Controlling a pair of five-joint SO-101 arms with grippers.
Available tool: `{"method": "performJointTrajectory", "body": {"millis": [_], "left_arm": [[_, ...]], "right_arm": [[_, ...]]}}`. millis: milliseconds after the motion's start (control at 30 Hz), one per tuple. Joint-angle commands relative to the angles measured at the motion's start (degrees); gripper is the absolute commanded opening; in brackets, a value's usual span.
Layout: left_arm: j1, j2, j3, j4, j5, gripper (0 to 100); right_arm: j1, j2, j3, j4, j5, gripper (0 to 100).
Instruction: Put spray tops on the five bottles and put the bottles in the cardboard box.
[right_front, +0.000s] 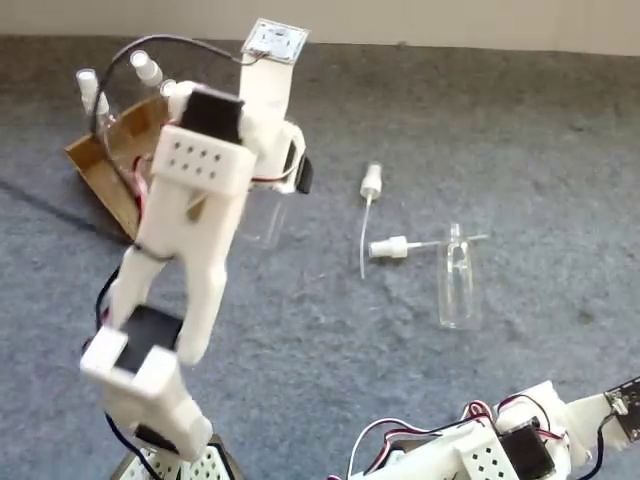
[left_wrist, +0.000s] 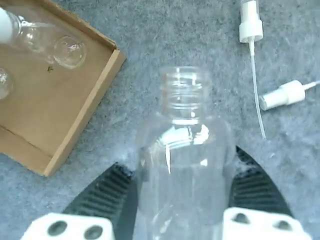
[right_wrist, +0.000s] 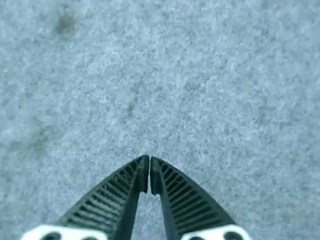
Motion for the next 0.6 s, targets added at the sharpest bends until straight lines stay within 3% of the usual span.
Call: {"method": "performJointTrajectory", "body": {"millis": [0, 133, 300, 567], "left_arm": [[0.1, -16.0, 10.2, 0.1, -9.7, 12], [0.0, -26.8, 20.7, 0.1, -18.8, 12], [0.2, -39.3, 34.1, 0.0, -22.0, 12], [0.1, -60.5, 54.6, -8.4, -22.0, 12]], "right_arm": [[0.4, -0.3, 9.0, -0.3, -0.4, 0.6], [0.5, -0.3, 9.1, -7.3, -0.4, 0.6], [-2.2, -0.3, 9.1, -15.7, 0.7, 0.6], [-11.7, -0.3, 8.9, -17.3, 24.9, 0.6]]}}
